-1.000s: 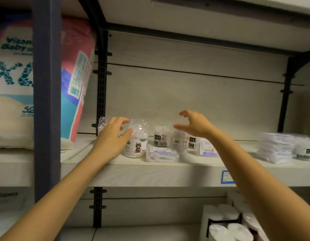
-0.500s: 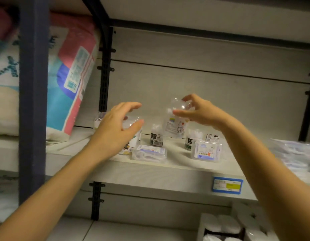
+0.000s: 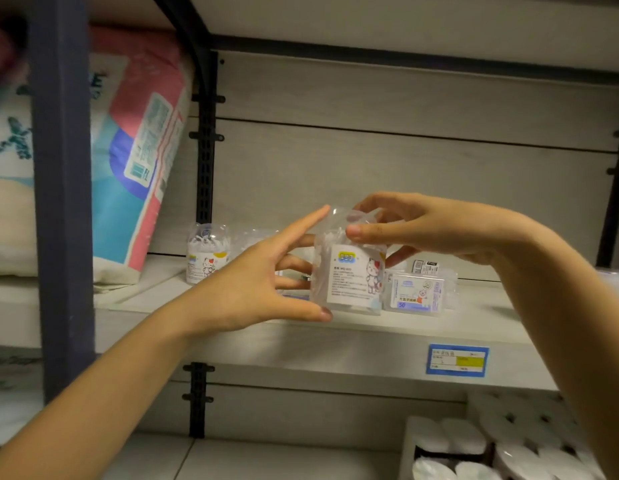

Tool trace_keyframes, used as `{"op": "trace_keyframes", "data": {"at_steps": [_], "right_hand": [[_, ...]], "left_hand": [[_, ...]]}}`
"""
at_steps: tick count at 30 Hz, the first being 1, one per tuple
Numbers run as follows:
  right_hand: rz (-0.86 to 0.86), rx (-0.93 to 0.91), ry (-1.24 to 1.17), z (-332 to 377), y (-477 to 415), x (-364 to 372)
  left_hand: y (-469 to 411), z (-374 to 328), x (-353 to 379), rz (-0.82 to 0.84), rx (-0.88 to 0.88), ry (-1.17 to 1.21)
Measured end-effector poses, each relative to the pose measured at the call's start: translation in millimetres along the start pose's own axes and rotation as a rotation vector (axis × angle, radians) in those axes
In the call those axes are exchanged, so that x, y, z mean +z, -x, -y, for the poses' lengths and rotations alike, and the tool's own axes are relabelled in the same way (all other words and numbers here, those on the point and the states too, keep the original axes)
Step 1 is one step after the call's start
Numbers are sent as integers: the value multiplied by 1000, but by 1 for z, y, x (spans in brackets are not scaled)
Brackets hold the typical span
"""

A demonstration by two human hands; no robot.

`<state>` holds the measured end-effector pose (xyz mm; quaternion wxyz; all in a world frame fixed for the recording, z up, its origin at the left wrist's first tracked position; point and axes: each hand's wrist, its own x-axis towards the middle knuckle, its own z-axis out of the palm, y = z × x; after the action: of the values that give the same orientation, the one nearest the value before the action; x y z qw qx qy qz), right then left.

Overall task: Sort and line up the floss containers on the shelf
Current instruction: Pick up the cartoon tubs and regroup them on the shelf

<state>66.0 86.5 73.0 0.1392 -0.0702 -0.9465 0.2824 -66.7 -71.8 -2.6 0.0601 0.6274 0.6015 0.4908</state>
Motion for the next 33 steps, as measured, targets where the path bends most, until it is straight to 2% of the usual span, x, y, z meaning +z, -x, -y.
{"op": "trace_keyframes", "data": {"at_steps": [6,11,15,18,21,26,29,33], "right_hand": [[-179,-116,126,24,-12,31],[-308,-231,184,62,-33,71],[-422,-258,262,92,-61,92],[-449,-236,290,103,-83,103],[-431,-208,304,105,-101,118],[-301,-130,407,99,-124,150],[-269,-85,432,93,-133,161],[-255,-38,408,87,-139,166]], "left_hand": [[26,-9,-36,-67,-14,-48],[43,-9,-81,-261,38,-282],[45,-10,-117,-395,126,-619],[45,-7,-133,-407,143,-877],[45,2,-142,-355,121,-1171],[47,14,-145,-80,-13,-1709],[44,15,-139,51,-57,-1835],[39,25,-134,118,-80,-1902]]}}
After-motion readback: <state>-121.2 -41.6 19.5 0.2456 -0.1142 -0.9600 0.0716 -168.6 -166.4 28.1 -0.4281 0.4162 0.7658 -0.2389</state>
